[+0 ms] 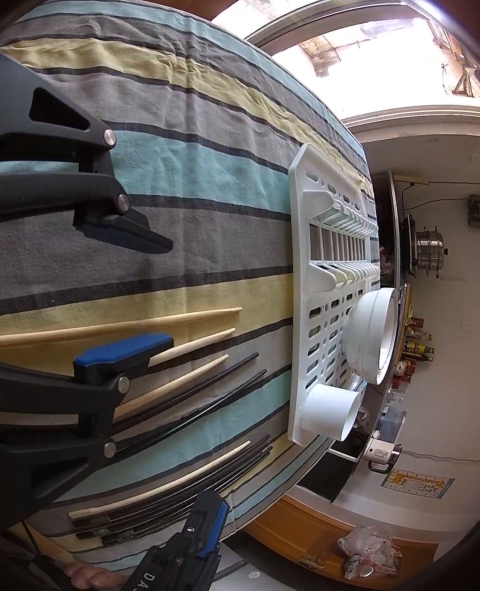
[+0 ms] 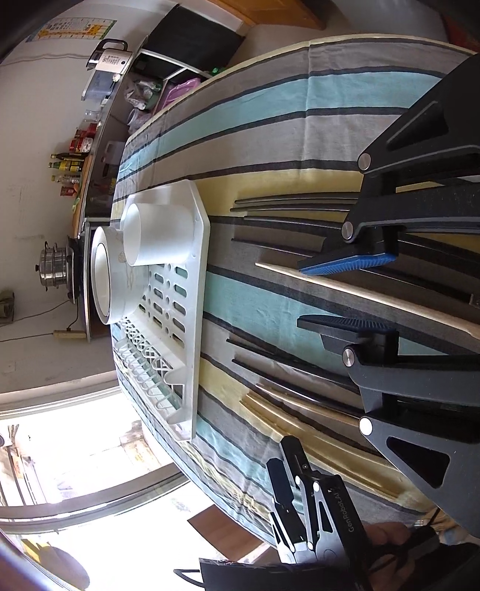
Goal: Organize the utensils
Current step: 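Close the left tool on a wooden chopstick while the right tool grasps another wooden chopstick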
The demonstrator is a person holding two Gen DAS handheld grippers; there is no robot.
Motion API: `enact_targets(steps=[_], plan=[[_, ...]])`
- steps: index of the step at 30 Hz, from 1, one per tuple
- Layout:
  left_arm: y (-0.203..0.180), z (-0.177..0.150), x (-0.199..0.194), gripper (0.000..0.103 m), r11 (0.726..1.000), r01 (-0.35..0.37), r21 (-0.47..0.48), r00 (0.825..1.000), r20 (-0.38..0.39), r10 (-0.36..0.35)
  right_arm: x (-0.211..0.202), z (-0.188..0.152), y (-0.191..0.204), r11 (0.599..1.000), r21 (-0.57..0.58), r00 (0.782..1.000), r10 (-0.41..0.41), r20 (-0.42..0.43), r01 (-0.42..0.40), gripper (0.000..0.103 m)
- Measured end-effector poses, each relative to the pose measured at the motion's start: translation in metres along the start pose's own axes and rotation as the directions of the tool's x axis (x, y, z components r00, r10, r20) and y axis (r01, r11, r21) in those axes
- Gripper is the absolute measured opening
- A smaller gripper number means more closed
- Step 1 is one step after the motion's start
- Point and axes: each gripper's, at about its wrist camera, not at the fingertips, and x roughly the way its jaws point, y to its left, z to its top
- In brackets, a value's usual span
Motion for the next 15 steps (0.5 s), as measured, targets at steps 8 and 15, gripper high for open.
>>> enact_targets(steps=[8,15], plan=[[-0.004,0.019,0.016,0.042,0.999,0.01,0.035,0.999,-0.036,-0.008,0.029,0.011,-0.003,1.0,-0.003,0.997,-0.014,-0.075,0.013,0.02],[-0.012,0.028,0.024,0.032,0.994,-0.039,0.106,0.997,-0.056,0.045,0.043,0.017,-0.006,0.999,0.009,0.993,-0.036,-0.112,0.037,0.017]])
